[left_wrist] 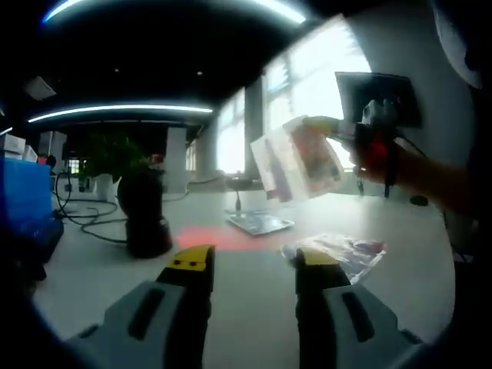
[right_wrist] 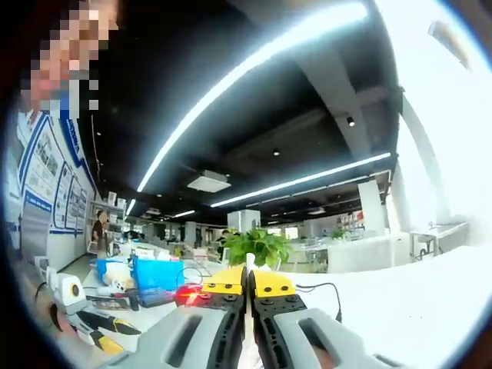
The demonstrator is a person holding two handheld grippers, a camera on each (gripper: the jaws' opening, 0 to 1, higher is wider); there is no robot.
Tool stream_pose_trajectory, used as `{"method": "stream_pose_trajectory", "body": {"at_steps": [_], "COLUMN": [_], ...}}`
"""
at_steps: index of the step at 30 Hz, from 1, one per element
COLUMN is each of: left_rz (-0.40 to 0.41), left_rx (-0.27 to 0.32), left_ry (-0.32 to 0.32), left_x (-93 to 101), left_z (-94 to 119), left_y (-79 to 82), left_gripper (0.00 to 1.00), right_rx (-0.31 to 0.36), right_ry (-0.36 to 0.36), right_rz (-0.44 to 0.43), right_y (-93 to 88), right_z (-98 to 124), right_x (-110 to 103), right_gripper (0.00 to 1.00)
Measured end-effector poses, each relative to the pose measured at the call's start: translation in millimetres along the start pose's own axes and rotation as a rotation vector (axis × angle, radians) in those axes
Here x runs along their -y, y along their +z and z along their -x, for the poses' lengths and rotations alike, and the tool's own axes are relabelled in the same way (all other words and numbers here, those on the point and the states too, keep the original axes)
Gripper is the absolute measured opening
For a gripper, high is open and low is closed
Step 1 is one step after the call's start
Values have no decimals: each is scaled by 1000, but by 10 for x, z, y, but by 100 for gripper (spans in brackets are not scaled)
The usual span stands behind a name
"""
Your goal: Clip sheet goods on table flip sheet goods clip sheet goods scan sheet goods put sheet goods back to table
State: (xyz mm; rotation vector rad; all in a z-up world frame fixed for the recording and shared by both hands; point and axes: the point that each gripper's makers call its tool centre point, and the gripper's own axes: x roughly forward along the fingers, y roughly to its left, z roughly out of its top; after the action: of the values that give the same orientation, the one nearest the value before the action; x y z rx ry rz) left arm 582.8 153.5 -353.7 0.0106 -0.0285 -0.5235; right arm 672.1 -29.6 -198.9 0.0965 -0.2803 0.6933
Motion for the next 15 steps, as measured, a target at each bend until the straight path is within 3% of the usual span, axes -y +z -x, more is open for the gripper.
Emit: {"method": "stream_pose_trajectory", "body": {"at_steps": [15], "left_rz": [-22], "left_rx": [-15], "left_ry": [20], "left_x": [21], "left_z": [-5], "left_y": [-15], "left_gripper": [35], "right_rx": [-61], "right_ry": [92], "right_rz": [-4], "right_y": [-256], "right_z": [-266], "right_x": [-131], "right_gripper": [0]}}
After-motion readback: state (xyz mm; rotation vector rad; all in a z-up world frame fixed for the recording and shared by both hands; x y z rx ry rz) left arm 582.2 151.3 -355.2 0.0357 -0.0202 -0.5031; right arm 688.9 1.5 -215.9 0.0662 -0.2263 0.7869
